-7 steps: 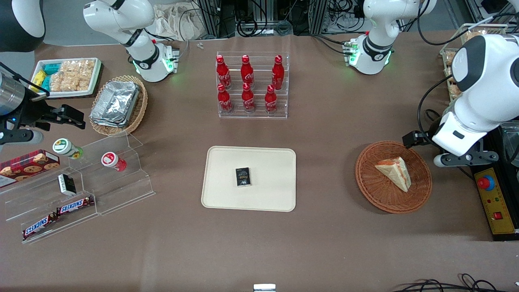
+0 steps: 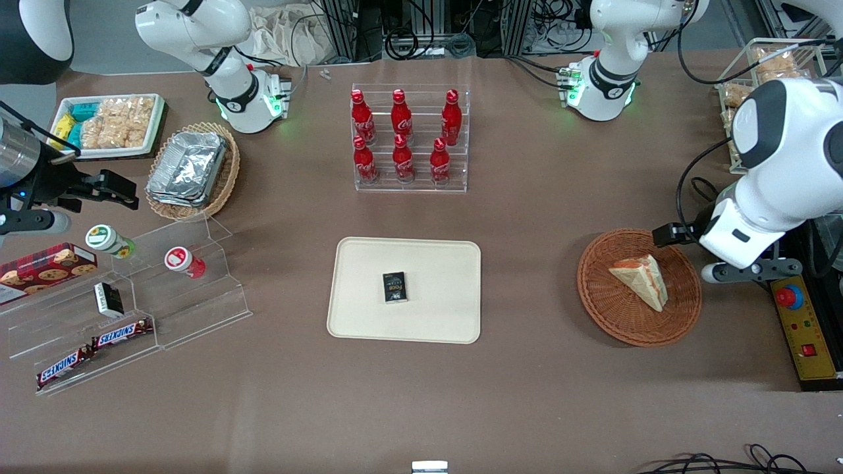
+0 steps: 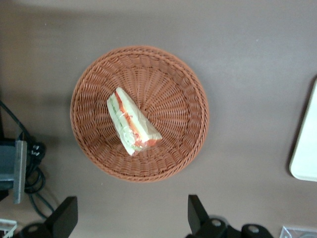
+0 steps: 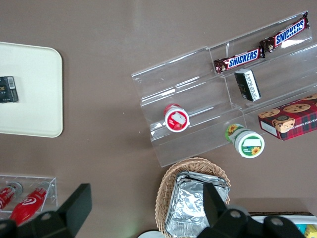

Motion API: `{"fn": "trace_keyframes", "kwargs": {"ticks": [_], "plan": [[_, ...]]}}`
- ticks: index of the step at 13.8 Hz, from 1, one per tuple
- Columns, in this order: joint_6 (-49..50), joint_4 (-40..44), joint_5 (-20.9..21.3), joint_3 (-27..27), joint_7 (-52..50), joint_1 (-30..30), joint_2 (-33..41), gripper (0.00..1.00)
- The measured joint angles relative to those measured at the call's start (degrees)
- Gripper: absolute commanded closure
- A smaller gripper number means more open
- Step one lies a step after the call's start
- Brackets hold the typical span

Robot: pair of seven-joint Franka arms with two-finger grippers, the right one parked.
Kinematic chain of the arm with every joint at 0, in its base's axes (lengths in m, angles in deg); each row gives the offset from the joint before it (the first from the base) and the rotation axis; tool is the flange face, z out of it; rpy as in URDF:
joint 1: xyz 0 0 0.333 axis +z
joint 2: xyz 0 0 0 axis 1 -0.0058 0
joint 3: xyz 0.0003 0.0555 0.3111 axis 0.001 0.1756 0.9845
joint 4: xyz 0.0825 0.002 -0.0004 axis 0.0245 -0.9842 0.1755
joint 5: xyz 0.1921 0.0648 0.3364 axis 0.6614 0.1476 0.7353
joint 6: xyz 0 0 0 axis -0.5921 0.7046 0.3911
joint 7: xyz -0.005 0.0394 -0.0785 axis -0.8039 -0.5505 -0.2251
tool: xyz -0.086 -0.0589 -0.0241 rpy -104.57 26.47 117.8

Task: Place sandwich from basket to tray
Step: 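Lower the left gripper over the sandwich in the wicker basket, then close the left gripper on the wrapped sandwich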

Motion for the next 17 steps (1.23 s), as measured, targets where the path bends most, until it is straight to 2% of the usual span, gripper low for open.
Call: {"fn": "trace_keyframes", "kwargs": {"ticks": [4,8,12,17], "plan": [[-14.71,-9.11,0.20,1.74,-16.24,0.09,-2.67,0.00],[-25.47,-16.76,0.20,3.74,-24.93,0.19,-3.87,0.00],[-30.29,-17.76,0.20,3.82,-32.71,0.08,-7.57,0.00],[-30.65,-17.78,0.21,3.94,-33.97,0.12,-10.24,0.00]]}}
